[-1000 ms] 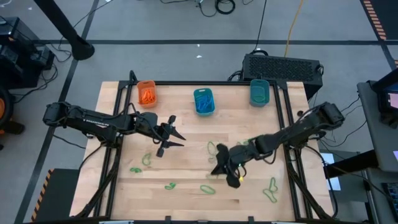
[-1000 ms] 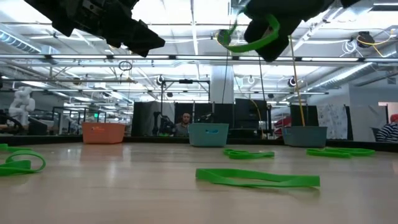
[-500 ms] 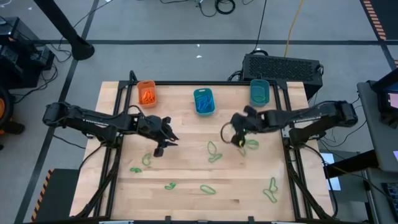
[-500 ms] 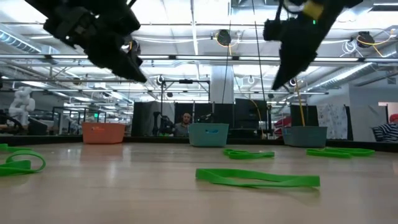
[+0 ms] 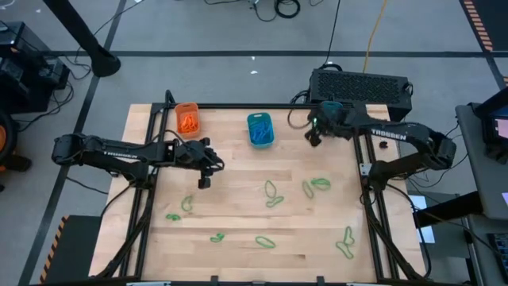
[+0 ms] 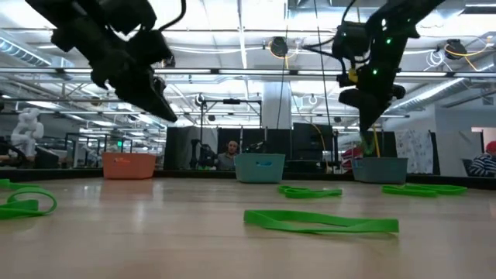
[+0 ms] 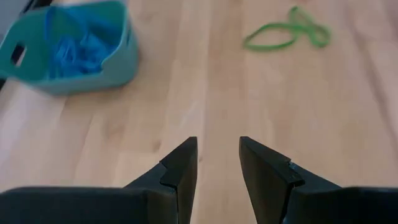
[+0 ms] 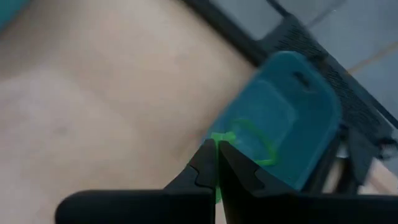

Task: Sort rubber bands into baskets
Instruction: Put the green rubber band into the dark blue bin

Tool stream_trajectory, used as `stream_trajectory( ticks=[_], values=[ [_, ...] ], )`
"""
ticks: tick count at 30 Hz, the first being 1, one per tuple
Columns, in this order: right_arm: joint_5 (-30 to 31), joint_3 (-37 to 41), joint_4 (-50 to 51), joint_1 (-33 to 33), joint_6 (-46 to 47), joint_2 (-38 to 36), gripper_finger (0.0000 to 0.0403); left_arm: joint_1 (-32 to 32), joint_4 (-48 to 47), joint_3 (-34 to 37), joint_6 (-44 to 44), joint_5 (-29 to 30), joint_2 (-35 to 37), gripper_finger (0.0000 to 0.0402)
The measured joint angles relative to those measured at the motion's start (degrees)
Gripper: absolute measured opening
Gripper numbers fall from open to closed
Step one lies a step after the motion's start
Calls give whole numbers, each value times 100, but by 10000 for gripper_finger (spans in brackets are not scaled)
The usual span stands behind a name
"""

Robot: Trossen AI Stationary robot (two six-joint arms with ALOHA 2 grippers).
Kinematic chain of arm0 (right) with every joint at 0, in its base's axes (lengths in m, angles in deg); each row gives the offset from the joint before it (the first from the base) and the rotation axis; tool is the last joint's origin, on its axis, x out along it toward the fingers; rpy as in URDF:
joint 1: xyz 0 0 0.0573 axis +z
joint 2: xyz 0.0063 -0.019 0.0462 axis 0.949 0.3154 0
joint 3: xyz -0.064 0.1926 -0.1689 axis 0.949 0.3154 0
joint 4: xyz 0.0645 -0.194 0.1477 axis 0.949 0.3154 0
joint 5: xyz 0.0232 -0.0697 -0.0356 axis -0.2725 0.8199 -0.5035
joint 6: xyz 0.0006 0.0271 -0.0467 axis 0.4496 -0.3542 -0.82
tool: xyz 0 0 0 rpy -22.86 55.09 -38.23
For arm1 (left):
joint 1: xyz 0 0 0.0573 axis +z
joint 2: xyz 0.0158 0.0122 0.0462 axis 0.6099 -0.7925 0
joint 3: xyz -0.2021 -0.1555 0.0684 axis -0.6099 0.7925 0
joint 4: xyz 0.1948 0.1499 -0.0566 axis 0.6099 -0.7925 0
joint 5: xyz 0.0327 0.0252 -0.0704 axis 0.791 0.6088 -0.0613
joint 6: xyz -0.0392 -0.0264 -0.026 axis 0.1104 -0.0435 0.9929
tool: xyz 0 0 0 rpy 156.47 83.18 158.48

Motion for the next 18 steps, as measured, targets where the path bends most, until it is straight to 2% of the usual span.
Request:
stream_trajectory(
  ticks=[9, 16, 18],
  values=[
    [104, 0, -559, -1408, -233, 15, 0, 322, 123, 49, -172, 5, 0, 128],
    [-483, 0, -552, -2021, -337, 381, 0, 673, 211, 56, -284, 209, 90, 128],
    [-494, 0, -558, -2110, -386, 563, 0, 806, 631, 202, -198, 357, 186, 128]
  ],
)
